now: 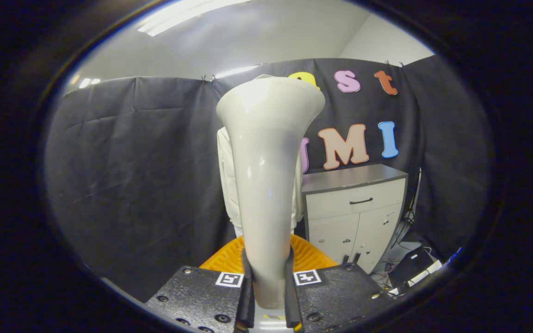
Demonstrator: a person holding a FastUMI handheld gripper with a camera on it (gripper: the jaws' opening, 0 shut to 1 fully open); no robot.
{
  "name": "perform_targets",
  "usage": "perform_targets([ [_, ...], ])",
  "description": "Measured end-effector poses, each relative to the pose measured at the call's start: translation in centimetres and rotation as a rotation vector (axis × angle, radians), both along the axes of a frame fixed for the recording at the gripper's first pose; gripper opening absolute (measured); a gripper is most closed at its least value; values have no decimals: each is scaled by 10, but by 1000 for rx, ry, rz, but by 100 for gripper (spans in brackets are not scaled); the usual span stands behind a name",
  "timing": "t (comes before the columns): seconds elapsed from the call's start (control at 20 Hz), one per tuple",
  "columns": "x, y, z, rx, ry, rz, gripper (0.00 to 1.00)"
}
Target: Iron the clothes twice with a garment steamer, once on the left side and once on the right side.
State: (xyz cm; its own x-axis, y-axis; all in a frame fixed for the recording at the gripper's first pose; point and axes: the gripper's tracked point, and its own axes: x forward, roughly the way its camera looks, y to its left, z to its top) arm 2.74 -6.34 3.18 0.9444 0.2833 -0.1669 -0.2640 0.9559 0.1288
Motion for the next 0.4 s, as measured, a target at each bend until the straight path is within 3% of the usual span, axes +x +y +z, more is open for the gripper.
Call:
perform_targets([
  [0.4,-8,-26,5,-9,0,-24,25],
])
